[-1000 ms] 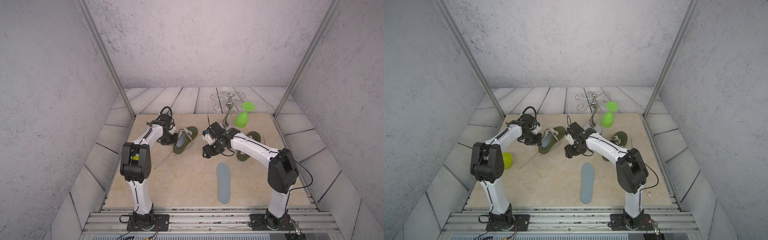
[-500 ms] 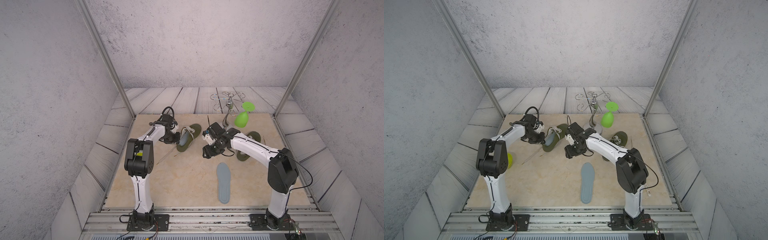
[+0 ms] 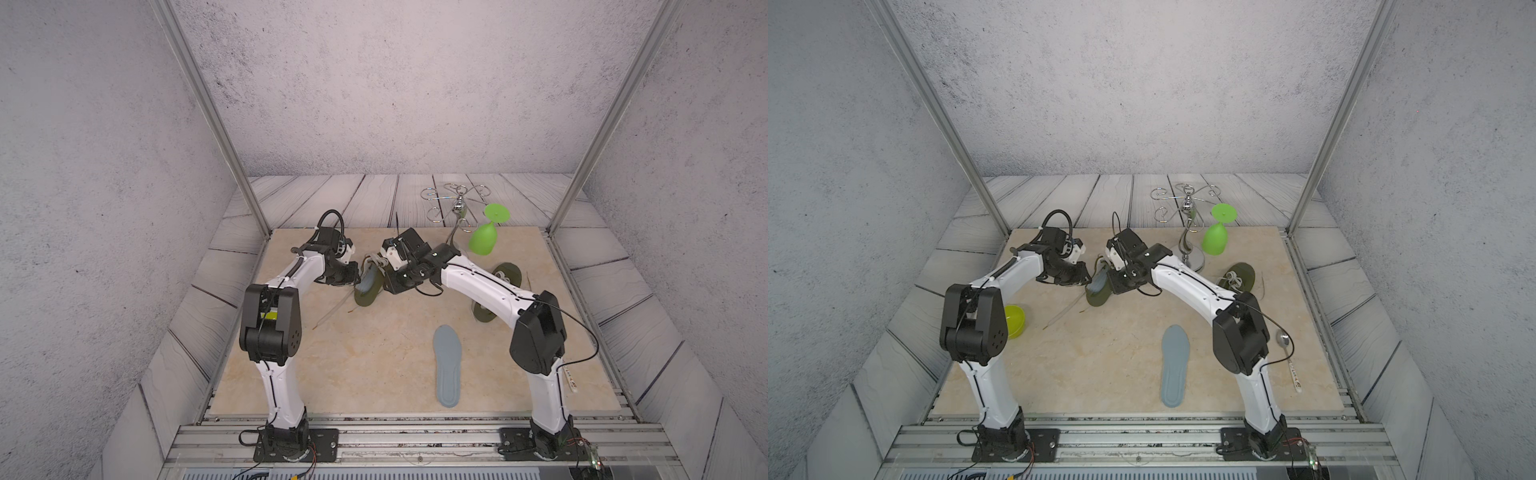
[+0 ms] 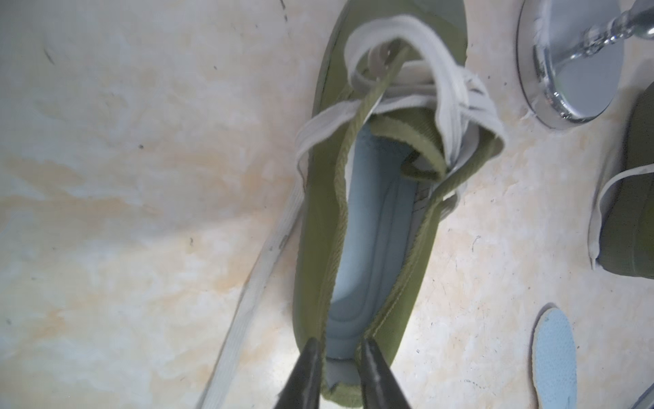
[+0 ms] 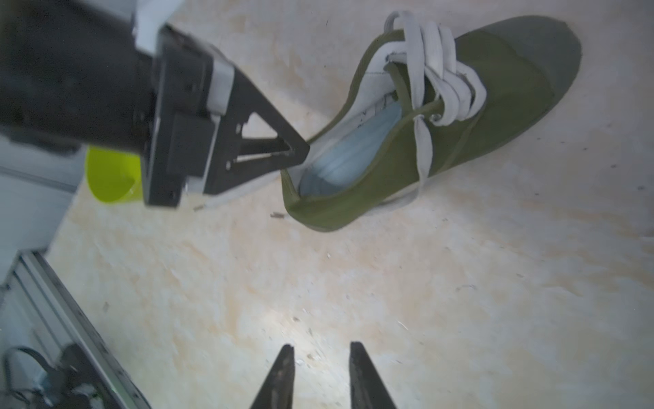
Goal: Insert the insole into the shoe
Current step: Adjust the shoe at the center of the board.
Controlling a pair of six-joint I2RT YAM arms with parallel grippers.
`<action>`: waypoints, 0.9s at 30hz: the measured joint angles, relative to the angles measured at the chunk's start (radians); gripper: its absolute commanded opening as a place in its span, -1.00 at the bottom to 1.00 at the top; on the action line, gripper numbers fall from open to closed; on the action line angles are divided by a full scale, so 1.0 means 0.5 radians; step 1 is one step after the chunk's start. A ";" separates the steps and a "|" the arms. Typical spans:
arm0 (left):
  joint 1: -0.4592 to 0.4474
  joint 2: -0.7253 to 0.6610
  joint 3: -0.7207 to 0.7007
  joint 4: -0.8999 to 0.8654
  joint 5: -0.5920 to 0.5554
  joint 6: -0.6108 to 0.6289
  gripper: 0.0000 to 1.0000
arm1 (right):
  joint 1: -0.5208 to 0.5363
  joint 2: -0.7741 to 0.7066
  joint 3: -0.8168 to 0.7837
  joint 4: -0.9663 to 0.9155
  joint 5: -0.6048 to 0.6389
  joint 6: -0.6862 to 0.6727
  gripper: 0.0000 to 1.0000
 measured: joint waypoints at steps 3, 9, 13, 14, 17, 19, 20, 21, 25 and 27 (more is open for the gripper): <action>0.031 0.004 -0.023 0.027 0.037 -0.001 -0.53 | 0.009 0.236 0.266 -0.028 0.018 -0.007 -0.68; 0.050 0.004 -0.072 0.063 0.128 -0.001 -0.53 | 0.007 0.469 0.439 -0.040 0.021 -0.002 -0.73; 0.050 0.004 -0.106 0.123 0.195 -0.019 -0.53 | 0.007 0.557 0.568 -0.044 0.001 0.002 -0.76; 0.050 0.004 -0.124 0.140 0.209 -0.026 -0.54 | 0.007 0.591 0.624 -0.040 -0.011 0.002 -0.76; 0.050 0.005 -0.153 0.150 0.227 -0.039 -0.72 | 0.007 0.682 0.737 -0.022 -0.053 0.008 -0.78; 0.050 0.005 -0.157 0.150 0.229 -0.040 -0.88 | 0.007 0.745 0.791 -0.017 -0.079 0.017 -0.78; 0.050 0.005 -0.158 0.150 0.227 -0.043 -0.94 | 0.007 0.777 0.812 -0.012 -0.088 0.019 -0.79; 0.050 0.006 -0.158 0.150 0.227 -0.043 -0.97 | 0.007 0.808 0.829 -0.009 -0.094 0.024 -0.79; 0.050 0.005 -0.158 0.150 0.230 -0.048 -1.00 | 0.007 0.909 0.858 0.020 -0.130 0.049 -0.80; 0.050 0.005 -0.158 0.150 0.232 -0.047 -1.00 | 0.007 0.982 0.916 0.037 -0.141 0.071 -0.81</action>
